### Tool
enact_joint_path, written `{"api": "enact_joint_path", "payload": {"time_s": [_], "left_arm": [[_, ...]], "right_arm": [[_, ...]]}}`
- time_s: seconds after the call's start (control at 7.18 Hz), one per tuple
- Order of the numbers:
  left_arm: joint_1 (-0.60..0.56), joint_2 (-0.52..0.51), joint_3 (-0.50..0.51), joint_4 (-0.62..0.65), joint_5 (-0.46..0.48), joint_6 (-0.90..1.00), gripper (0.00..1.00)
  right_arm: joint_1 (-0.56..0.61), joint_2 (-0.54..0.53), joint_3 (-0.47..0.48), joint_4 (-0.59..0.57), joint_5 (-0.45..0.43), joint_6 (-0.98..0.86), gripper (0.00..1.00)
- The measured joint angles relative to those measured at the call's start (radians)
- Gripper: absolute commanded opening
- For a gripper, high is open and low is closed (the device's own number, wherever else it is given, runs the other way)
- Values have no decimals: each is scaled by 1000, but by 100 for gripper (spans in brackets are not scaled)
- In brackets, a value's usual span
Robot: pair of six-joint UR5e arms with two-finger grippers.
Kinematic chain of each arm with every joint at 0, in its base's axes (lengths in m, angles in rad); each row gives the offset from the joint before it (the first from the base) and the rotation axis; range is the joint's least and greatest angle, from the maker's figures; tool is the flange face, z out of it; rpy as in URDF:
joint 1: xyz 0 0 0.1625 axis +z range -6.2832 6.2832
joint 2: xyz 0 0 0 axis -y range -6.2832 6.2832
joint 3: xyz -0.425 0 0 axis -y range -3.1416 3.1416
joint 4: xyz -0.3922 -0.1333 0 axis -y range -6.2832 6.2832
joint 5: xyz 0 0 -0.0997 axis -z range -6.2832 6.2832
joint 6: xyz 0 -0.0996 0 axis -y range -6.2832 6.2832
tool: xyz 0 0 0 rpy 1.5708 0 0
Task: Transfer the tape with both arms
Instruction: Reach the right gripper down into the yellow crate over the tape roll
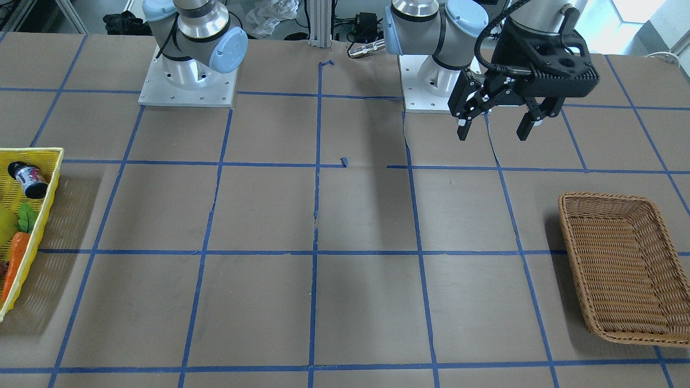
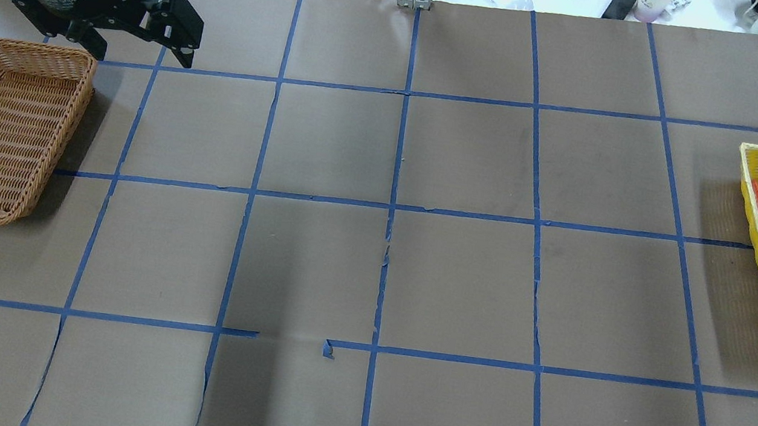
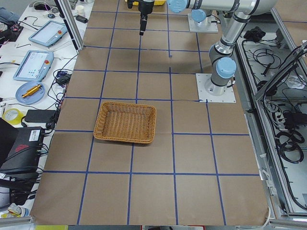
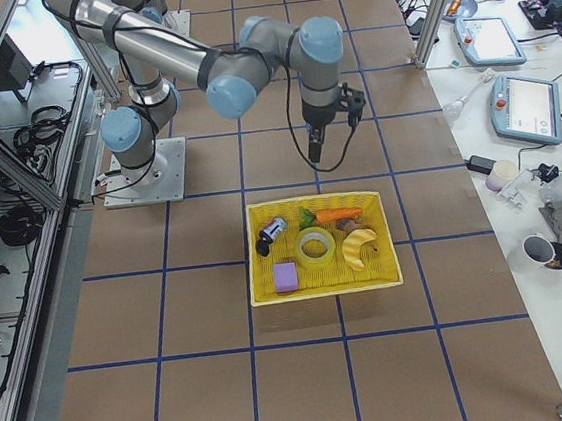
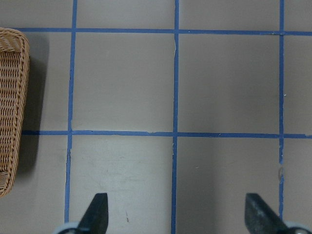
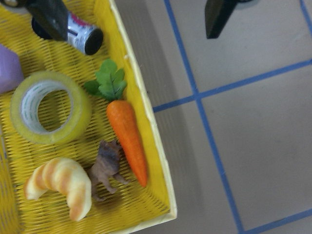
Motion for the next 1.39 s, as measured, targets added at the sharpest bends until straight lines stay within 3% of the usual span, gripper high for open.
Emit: {"api": "enact_joint_path", "payload": {"time_s": [0.42,0.98,1.11,1.25,1.39], "left_arm": [[0,0,0,0,0,-2,100],[0,0,0,0,0,-1,100],[0,0,0,0,0,-1,100],[0,0,0,0,-1,-1,100],[0,0,0,0,0,-1,100]], "right_arm": [[-34,204,7,-181,-10,39,100],[-39,276,36,-245,-138,100,100],[-45,291,52,-275,-145,106,94],[-53,304,62,-299,-147,108,53],[-57,311,67,-308,-148,108,1]]}}
